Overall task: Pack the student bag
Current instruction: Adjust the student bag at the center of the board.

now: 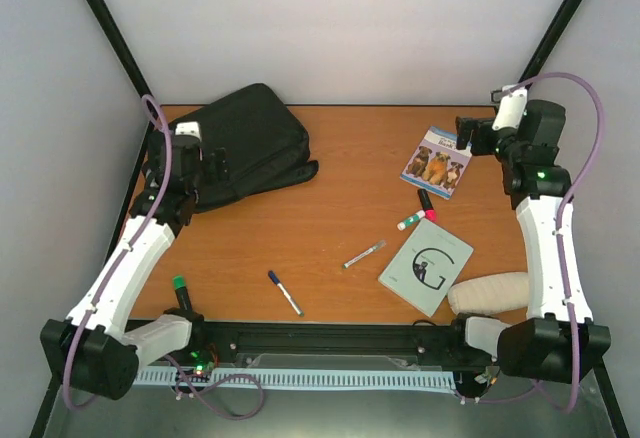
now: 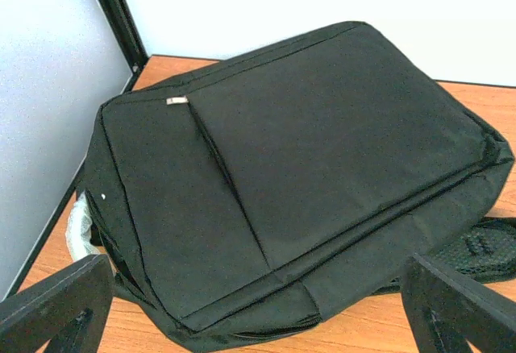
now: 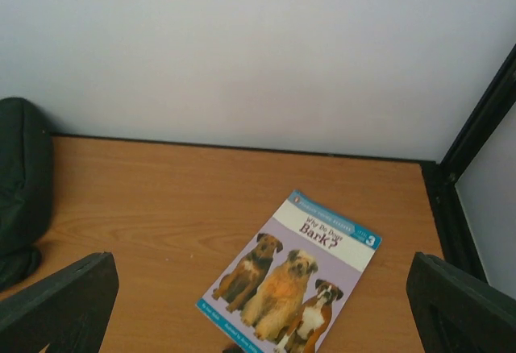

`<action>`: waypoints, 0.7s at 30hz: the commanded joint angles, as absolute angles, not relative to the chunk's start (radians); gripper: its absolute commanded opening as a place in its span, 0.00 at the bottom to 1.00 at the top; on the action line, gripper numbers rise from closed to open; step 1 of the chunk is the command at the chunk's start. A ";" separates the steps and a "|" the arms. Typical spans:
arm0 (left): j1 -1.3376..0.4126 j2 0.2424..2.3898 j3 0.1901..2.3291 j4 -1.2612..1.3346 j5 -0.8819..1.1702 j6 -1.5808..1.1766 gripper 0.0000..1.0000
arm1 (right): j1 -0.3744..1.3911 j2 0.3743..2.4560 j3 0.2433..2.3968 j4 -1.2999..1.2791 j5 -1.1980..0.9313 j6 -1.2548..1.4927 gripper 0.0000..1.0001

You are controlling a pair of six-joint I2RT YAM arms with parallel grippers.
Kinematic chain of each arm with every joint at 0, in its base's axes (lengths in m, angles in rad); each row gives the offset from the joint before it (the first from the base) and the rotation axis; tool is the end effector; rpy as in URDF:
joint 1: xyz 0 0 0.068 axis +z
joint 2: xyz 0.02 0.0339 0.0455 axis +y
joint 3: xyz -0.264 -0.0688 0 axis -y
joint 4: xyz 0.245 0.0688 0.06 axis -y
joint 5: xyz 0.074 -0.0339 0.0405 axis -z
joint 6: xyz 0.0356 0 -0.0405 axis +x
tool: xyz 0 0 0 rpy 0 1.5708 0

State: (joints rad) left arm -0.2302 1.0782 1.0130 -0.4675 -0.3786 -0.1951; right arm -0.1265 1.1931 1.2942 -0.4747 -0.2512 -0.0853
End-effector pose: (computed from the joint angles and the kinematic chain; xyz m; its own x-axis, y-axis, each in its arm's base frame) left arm 0.2326 -0.0410 0.3356 -0.4661 -0.0758 -0.8815 -0.1920 0.9812 0.0172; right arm 0.2604 -0.0242 0.4037 -0.3516 -0.0385 -0.9354 -0.1378 0.9904 0.0111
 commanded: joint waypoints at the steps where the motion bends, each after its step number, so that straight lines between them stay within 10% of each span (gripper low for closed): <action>1: -0.174 1.127 1.031 -0.469 -0.308 -0.250 1.00 | -0.112 1.207 1.248 -0.471 -0.281 -0.078 1.00; 21: 0.158 1.706 1.272 -0.573 0.027 -0.494 0.91 | -0.067 1.256 0.935 -0.503 -0.621 -0.224 0.90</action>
State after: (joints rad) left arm 0.1204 1.6314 1.1858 -0.5434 -0.0673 -0.4347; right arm -0.0784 1.2392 0.9573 -0.4988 -0.5274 -0.1799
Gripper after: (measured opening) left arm 0.938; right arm 0.917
